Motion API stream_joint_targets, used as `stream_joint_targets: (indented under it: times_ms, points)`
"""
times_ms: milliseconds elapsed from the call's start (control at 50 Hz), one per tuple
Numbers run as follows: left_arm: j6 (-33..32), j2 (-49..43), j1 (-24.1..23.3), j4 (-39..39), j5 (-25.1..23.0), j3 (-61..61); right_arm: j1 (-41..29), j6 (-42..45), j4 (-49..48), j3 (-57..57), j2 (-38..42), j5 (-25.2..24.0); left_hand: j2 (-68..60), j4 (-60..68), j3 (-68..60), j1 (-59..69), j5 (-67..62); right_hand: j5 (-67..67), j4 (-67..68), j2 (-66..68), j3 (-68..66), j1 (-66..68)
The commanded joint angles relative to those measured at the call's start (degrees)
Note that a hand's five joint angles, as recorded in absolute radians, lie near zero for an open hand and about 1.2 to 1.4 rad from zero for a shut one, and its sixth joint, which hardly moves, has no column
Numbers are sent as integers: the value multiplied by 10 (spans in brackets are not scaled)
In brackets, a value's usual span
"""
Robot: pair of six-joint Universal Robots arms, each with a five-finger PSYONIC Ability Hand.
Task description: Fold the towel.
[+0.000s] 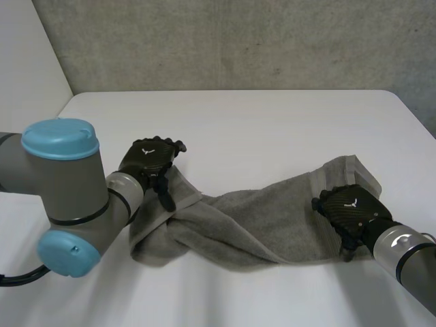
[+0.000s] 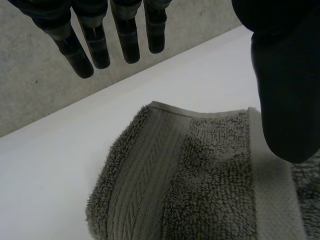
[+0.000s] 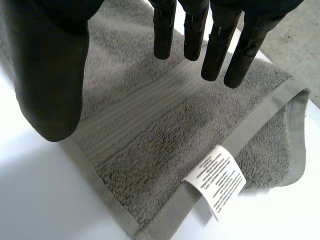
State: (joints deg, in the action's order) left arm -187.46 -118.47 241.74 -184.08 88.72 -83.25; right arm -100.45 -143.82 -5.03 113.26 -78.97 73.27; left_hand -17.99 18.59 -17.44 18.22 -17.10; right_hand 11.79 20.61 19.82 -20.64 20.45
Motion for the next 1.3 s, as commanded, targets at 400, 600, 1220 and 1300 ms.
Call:
stream_joint_targets:
  times_ms: [400, 600, 1220, 1300]
  points:
    - [8, -11, 11, -50, -1, -26, 72, 63, -118, 35, 69, -41, 36, -42, 30, -38, 127, 192, 204, 212, -204, 206]
    - [9, -9, 11, -50, 0, -27, 68, 56, -151, 28, 73, -38, 39, -45, 34, -41, 130, 362, 374, 382, -374, 376]
    - [8, -11, 7, -43, -2, -32, 75, -94, -145, -20, 23, -36, 19, -25, 13, -21, 110, 582, 594, 602, -594, 595]
    - [9, -10, 0, -43, -1, -41, 75, -114, -145, -14, 29, -35, 19, -25, 13, -21, 110, 582, 594, 602, -594, 595]
